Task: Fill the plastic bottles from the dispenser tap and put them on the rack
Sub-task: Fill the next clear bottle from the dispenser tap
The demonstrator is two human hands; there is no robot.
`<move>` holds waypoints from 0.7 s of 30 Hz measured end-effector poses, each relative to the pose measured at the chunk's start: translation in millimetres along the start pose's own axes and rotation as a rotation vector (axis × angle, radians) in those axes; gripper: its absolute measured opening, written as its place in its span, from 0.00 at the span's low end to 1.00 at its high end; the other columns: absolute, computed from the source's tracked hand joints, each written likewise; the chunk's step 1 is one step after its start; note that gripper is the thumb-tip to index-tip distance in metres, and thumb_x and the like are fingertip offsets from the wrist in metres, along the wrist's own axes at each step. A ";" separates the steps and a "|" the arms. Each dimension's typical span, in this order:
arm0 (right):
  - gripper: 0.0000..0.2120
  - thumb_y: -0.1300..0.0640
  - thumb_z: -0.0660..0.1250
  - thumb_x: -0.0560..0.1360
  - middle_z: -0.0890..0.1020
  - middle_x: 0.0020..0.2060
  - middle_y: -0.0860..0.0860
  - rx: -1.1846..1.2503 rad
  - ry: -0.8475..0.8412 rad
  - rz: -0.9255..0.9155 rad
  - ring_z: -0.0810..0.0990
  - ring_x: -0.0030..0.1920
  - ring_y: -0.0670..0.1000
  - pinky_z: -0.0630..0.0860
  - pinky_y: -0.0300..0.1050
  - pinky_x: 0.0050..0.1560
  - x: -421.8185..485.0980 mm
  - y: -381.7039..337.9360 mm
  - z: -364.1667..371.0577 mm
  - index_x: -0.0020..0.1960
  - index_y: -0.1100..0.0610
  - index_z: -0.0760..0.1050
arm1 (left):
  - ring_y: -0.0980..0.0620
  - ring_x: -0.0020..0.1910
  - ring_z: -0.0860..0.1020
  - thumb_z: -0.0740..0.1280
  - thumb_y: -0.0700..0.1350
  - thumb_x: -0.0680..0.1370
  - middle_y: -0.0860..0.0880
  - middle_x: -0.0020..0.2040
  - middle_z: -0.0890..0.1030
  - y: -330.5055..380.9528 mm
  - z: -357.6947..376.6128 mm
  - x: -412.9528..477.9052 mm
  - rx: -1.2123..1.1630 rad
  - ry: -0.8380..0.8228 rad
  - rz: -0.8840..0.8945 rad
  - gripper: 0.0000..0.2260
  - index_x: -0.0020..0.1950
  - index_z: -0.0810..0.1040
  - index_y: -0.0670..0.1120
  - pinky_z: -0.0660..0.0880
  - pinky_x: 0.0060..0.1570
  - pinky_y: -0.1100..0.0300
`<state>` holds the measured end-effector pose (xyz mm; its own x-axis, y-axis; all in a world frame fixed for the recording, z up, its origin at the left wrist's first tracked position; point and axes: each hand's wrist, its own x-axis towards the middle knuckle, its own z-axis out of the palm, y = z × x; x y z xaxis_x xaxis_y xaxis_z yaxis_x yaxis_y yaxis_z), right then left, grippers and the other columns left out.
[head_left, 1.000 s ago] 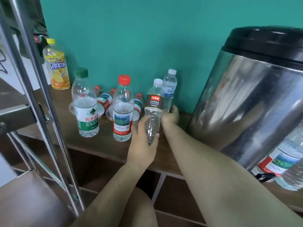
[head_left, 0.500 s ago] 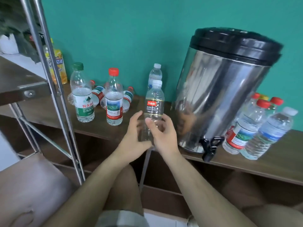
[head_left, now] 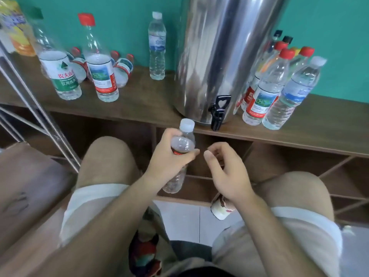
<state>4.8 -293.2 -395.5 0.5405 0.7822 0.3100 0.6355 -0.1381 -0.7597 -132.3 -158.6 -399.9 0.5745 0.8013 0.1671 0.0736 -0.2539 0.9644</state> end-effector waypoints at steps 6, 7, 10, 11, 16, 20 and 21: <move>0.33 0.23 0.40 0.77 0.79 0.34 0.46 -0.383 -0.073 0.187 0.79 0.38 0.51 0.72 0.49 0.39 8.3 20.1 2.1 0.42 0.48 0.69 | 0.47 0.56 0.79 0.79 0.51 0.71 0.51 0.59 0.78 -26.0 33.1 4.8 0.715 -0.245 0.152 0.27 0.67 0.72 0.51 0.76 0.55 0.48; 0.34 0.24 0.39 0.78 0.80 0.36 0.47 -0.416 -0.098 0.242 0.80 0.40 0.53 0.74 0.51 0.41 12.0 22.3 4.5 0.41 0.49 0.71 | 0.46 0.57 0.79 0.78 0.52 0.71 0.50 0.60 0.78 -27.9 38.3 6.4 0.822 -0.241 0.197 0.28 0.68 0.72 0.51 0.75 0.56 0.49; 0.32 0.29 0.43 0.82 0.81 0.39 0.49 -0.430 -0.113 0.352 0.80 0.43 0.56 0.75 0.51 0.45 23.5 28.5 10.0 0.38 0.50 0.72 | 0.44 0.58 0.77 0.77 0.52 0.70 0.49 0.60 0.77 -33.9 45.4 12.3 0.971 -0.211 0.312 0.30 0.70 0.72 0.51 0.69 0.54 0.50; 0.30 0.32 0.45 0.83 0.80 0.38 0.50 -0.396 -0.098 0.354 0.80 0.43 0.56 0.73 0.50 0.44 25.1 30.5 11.1 0.37 0.50 0.72 | 0.44 0.58 0.76 0.78 0.50 0.69 0.49 0.60 0.77 -35.5 45.7 14.4 0.975 -0.205 0.325 0.31 0.71 0.72 0.51 0.68 0.54 0.50; 0.22 0.39 0.50 0.86 0.77 0.34 0.50 -0.233 -0.089 0.207 0.77 0.36 0.52 0.67 0.48 0.37 23.4 33.4 11.3 0.41 0.50 0.66 | 0.43 0.57 0.77 0.79 0.49 0.67 0.49 0.59 0.78 -32.4 38.6 27.9 0.953 -0.205 0.367 0.32 0.69 0.74 0.50 0.69 0.55 0.49; 0.20 0.39 0.52 0.86 0.78 0.38 0.49 -0.135 -0.141 0.140 0.76 0.37 0.48 0.68 0.42 0.35 22.5 31.8 11.3 0.51 0.54 0.70 | 0.44 0.58 0.76 0.77 0.49 0.69 0.49 0.59 0.78 -27.9 31.3 34.8 0.995 -0.225 0.370 0.29 0.68 0.74 0.50 0.69 0.56 0.49; 0.18 0.40 0.53 0.86 0.78 0.40 0.49 -0.112 -0.143 0.128 0.76 0.39 0.47 0.69 0.40 0.36 22.3 31.8 10.7 0.52 0.54 0.71 | 0.44 0.57 0.76 0.76 0.49 0.69 0.49 0.59 0.78 -27.5 30.1 35.5 1.010 -0.228 0.368 0.28 0.68 0.74 0.50 0.68 0.56 0.49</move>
<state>31.1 -273.6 -418.8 0.5418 0.8312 0.1248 0.6283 -0.3018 -0.7170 -89.4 -139.5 -426.6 0.8278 0.4932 0.2676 0.4406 -0.8666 0.2342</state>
